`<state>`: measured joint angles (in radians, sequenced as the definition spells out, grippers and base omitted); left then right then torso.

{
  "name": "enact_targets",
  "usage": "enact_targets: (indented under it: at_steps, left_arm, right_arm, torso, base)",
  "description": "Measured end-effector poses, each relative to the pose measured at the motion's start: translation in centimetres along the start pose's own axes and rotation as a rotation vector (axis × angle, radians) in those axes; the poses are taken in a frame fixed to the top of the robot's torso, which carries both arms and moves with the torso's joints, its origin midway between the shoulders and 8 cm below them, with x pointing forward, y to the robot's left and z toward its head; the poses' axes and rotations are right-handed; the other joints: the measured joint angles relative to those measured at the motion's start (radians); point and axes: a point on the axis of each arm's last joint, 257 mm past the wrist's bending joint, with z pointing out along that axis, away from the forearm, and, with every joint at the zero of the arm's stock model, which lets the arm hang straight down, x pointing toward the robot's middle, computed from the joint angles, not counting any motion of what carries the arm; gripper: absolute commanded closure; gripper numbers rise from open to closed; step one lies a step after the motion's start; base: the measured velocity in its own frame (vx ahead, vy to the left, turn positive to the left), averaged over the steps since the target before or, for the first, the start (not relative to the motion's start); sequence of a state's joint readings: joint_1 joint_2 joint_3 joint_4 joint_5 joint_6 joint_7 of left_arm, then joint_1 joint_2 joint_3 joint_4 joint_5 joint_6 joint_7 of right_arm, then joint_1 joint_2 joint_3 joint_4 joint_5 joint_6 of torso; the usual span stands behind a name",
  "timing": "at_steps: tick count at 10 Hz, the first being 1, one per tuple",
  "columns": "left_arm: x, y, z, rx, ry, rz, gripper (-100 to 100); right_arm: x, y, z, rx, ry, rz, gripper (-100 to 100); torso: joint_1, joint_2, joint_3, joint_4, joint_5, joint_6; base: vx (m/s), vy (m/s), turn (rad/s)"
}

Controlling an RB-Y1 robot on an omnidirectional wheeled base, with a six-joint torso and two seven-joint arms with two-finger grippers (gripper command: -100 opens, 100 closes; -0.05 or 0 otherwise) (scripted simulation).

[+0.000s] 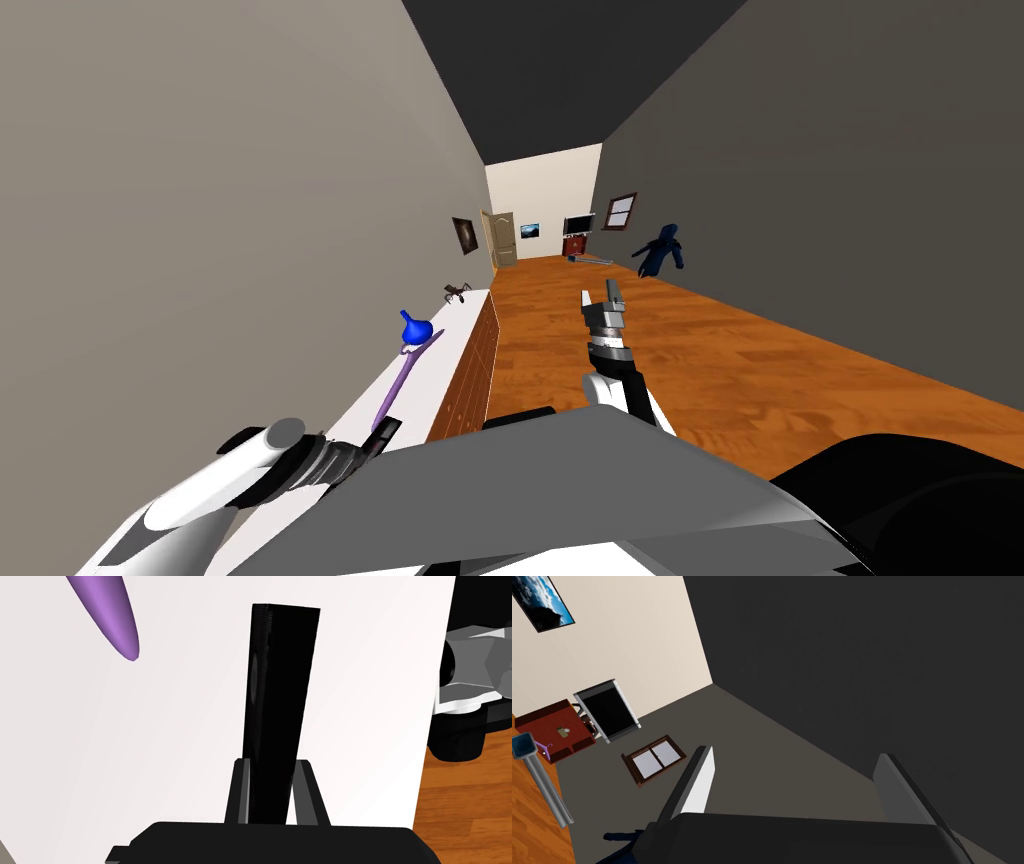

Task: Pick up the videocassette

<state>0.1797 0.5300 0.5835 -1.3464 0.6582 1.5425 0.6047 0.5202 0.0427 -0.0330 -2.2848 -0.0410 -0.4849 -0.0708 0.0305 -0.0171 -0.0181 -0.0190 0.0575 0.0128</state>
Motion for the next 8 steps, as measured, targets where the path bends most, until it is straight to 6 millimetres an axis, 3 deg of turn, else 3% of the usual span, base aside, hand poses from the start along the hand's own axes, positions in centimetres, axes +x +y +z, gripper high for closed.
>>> enact_targets:
  at_steps: [2, 3, 5, 8]
  left_arm:
    - [0.5, -0.2, -0.9, 0.025, 0.015, -0.001, 100]
    - [0.8, -0.4, -1.2, 0.037, 0.023, 0.008, 100]
    - [-2.4, 0.6, -0.6, 0.022, -0.014, -0.087, 100]
    - [-2.2, 0.8, -1.7, 0.049, -0.004, -0.098, 100]
  right_arm:
    - [0.0, 0.0, 0.0, 0.0, 0.0, 0.0, 0]
    - [0.0, 0.0, 0.0, 0.0, 0.0, 0.0, 0]
    - [0.0, 0.0, 0.0, 0.0, 0.0, 0.0, 0]
    - [0.0, 0.0, 0.0, 0.0, 0.0, 0.0, 0]
  torso:
    - [-0.003, -0.004, -0.002, 0.0, -0.001, 0.0]
    - [-0.005, -0.006, -0.003, -0.001, -0.001, 0.0]
    - [0.001, 0.0, 0.0, -0.001, 0.0, -0.002]
    - [-0.006, -0.006, -0.003, -0.001, -0.002, 0.0]
  base:
    - [-0.009, 0.007, 0.022]
    - [-0.065, 0.053, -0.369]
    - [-0.067, 0.07, -0.108]
    - [0.0, -0.007, 0.012]
